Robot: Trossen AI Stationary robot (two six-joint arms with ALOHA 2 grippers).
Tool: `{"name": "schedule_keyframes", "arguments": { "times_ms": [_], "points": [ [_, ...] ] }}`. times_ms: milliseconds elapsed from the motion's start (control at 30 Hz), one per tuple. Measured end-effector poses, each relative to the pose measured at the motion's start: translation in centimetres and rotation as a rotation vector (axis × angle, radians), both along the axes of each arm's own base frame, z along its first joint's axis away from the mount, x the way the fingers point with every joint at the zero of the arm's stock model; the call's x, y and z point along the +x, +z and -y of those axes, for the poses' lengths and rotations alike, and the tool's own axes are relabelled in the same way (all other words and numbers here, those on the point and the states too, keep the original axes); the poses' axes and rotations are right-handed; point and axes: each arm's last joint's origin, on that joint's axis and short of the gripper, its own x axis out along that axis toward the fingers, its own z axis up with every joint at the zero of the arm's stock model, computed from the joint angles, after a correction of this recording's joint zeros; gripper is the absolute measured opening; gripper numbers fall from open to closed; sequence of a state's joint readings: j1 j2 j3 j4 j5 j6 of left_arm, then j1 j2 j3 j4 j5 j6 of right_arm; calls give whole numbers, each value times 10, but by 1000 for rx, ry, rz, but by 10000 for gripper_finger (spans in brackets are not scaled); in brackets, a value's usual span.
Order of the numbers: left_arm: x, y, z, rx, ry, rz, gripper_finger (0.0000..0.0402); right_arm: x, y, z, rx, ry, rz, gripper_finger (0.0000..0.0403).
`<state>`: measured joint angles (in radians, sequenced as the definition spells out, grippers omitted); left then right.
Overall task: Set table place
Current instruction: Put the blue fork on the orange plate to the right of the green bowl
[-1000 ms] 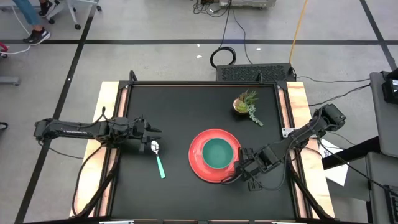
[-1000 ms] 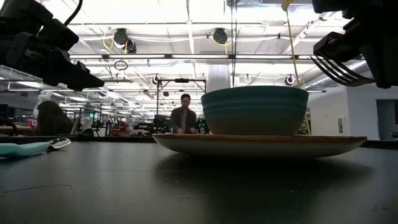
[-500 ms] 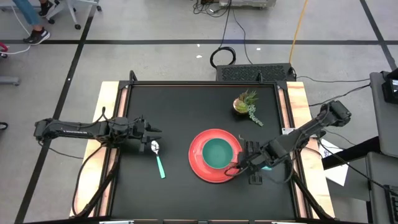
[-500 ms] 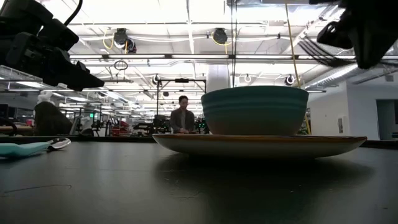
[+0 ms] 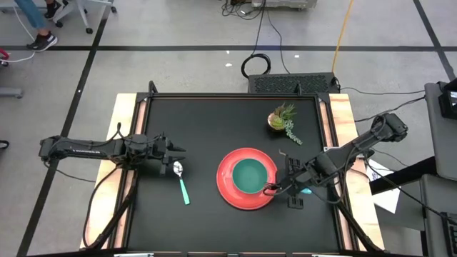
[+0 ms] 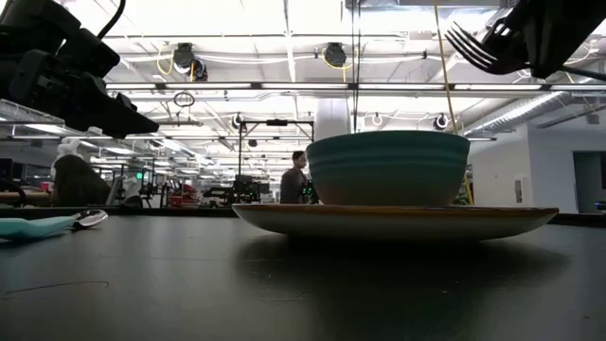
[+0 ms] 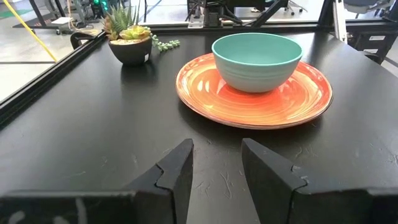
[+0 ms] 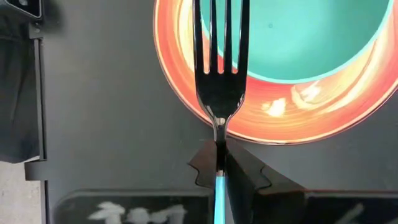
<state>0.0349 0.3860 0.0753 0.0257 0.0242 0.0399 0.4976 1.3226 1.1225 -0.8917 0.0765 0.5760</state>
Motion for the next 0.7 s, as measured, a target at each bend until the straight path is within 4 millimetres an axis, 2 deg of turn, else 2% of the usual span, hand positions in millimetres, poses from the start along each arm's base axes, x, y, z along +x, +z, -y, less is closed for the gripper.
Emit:
{"name": "schedule_keyframes", "arguments": {
  "times_ms": [467,600,700],
  "points": [
    [0,0,0,1,0,-1,143,8,4,-4,40,26,95,8],
    [0,0,0,1,0,0,143,11,6,-4,55,-7,130,8],
    [0,0,0,1,0,0,143,16,8,0,12,-108,195,8]
  ]
}}
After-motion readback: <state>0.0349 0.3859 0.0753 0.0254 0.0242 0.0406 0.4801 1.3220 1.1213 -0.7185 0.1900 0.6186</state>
